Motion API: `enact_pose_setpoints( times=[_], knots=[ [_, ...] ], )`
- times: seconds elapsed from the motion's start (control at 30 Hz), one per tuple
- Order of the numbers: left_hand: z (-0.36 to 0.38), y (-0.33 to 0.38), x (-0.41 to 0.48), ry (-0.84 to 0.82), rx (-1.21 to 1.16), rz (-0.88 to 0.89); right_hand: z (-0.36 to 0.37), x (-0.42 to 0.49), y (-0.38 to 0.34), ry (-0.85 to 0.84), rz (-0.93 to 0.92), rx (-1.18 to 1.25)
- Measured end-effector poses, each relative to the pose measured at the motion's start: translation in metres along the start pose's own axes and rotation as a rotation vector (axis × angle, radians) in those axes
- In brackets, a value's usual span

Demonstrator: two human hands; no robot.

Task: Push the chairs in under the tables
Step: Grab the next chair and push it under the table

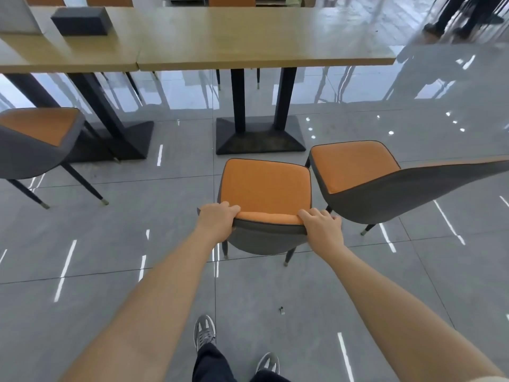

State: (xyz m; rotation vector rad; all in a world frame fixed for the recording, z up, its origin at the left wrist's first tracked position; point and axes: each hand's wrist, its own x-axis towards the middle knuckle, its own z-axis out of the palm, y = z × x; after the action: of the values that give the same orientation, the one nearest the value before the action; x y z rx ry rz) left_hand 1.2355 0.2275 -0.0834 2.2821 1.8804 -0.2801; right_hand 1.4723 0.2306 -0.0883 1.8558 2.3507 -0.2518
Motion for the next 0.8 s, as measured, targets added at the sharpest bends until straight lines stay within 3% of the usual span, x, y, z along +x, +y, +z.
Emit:
enact_pose_setpoints(
  times=[0.5, 0.8],
  knots=[
    [-0.005, -0.039, 0.038, 0.086, -0.116, -0.135, -0.014, 0.082, -0.007, 0.061, -0.184, -0.011],
    [-0.023, -0.114, 0.133, 0.035, -0.194, -0.038, -0.036, 0.195, -0.027, 0.076, -0.2, -0.035]
  ],
)
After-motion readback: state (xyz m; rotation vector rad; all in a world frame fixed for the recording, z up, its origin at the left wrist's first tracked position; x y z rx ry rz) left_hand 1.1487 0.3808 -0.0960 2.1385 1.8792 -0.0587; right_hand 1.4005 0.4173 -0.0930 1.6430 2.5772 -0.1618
